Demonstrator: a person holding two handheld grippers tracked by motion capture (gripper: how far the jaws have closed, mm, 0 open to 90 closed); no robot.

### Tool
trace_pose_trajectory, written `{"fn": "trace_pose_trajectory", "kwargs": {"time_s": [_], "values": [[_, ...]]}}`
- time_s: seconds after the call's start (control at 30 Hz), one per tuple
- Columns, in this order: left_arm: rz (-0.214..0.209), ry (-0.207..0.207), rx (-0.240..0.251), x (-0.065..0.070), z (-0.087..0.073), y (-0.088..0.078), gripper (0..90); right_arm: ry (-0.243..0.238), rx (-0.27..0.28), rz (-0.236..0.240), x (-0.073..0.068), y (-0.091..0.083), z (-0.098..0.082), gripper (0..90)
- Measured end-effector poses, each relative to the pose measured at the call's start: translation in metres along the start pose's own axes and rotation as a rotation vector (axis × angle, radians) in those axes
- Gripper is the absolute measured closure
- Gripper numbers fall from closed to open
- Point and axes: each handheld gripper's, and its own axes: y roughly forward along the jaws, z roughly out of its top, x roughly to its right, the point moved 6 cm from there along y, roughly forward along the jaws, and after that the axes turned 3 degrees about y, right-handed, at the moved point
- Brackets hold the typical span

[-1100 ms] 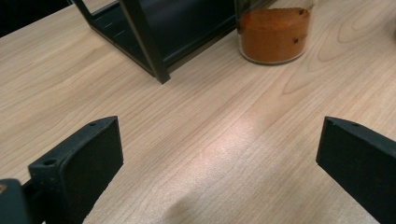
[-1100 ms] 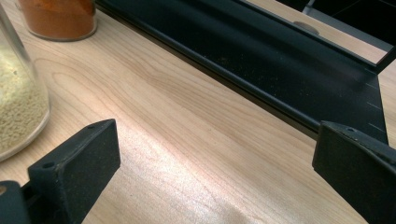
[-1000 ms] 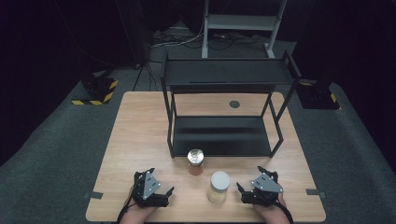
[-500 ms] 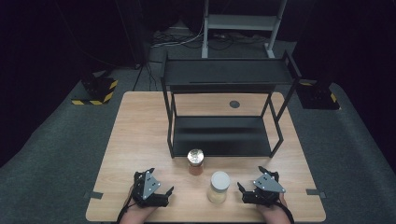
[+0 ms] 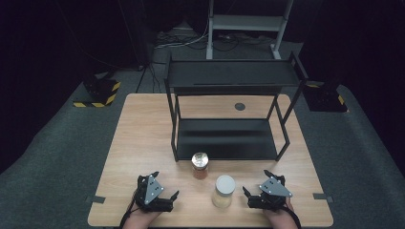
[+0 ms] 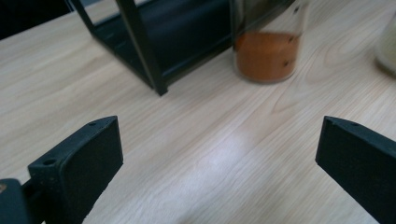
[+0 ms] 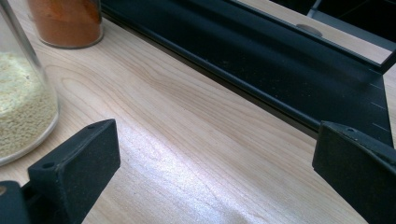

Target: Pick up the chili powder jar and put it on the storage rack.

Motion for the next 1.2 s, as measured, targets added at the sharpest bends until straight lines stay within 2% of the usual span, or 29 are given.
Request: {"fn": "trace_pose_trajectory", "kwargs": {"time_s": [0.27, 0.5, 0.83, 1.2], "values": [[-0.030, -0.026, 0.056, -0.001, 0.016, -0.002, 0.5, 0.014, -0.003, -0.006, 0.000, 0.000, 0.000, 0.1], [-0.036, -0.017, 0.077, -0.003, 0.028, 0.003, 0.5, 0.015, -0.006, -0.006, 0.000, 0.000, 0.000, 0.1], [-0.054, -0.011, 0.118, -0.004, 0.049, 0.017, 0.5, 0.024, -0.003, -0.003, 0.002, 0.000, 0.000, 0.1], [-0.076, -0.017, 0.160, -0.005, 0.061, 0.035, 0.5, 0.026, -0.001, -0.001, 0.002, 0.000, 0.000, 0.1]]}}
